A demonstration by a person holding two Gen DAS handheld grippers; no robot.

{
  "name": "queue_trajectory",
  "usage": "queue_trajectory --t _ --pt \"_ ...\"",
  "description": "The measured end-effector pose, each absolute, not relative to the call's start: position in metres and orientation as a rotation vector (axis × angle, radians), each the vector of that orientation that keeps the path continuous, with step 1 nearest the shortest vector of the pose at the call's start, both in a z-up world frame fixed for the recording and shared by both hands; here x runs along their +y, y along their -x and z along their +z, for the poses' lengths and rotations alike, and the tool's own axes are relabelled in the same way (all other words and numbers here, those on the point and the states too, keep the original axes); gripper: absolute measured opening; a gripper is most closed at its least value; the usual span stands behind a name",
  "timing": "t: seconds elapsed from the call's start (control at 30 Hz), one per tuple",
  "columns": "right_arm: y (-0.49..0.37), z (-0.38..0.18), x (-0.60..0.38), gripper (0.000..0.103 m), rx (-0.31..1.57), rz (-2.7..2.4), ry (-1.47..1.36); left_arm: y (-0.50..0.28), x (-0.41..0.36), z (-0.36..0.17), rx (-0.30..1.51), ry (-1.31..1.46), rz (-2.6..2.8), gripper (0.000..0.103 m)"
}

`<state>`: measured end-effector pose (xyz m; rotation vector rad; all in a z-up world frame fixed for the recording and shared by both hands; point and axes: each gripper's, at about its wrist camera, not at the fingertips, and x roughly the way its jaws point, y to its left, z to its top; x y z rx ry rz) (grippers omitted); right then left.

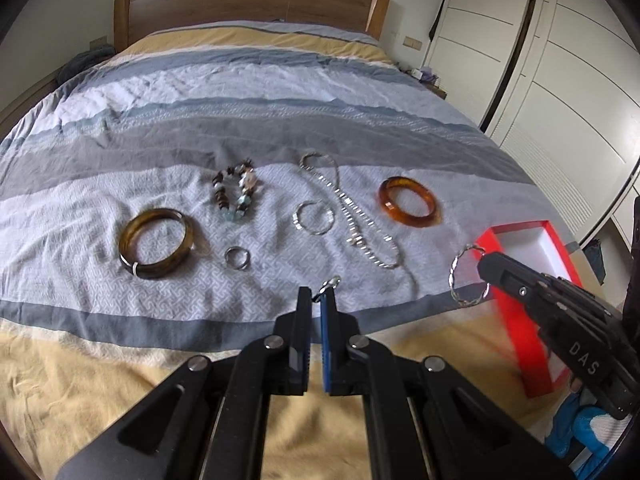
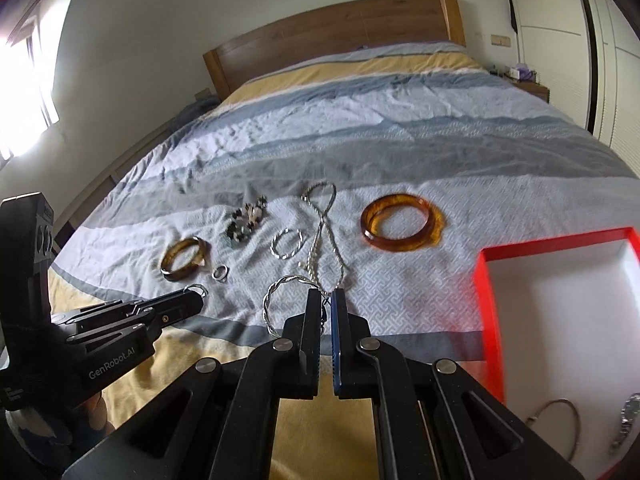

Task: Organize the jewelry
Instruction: 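Carry the hoop and ring into the red box and open both tools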

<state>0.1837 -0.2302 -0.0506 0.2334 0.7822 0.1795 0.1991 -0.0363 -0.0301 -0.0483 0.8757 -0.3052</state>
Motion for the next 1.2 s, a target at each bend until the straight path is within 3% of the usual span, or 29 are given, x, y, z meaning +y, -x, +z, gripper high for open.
queue_trajectory --t 0.23,0.5,0.73,1.2 --pt "-0.154 -0.017 -0.270 0.005 0.731 0.107 -0.230 -0.181 -0.081 0.002 0.848 0.040 -0.396 0.003" --pt "-0.140 -0.015 -0.361 0.005 0.755 -0.050 -0.191 -0.182 -0.182 0.006 0.874 0.013 -0.553 0.003" --pt "-0.138 -0.052 -0.425 0.005 0.848 -0.153 -0.200 -0.193 -0.256 -0.028 0.965 -0.009 -0.637 0.003" --pt "-0.146 -0.108 -0.452 0.005 0.990 -0.188 -0.160 -0.207 -0.314 -0.086 1.073 -0.120 -0.713 0.004"
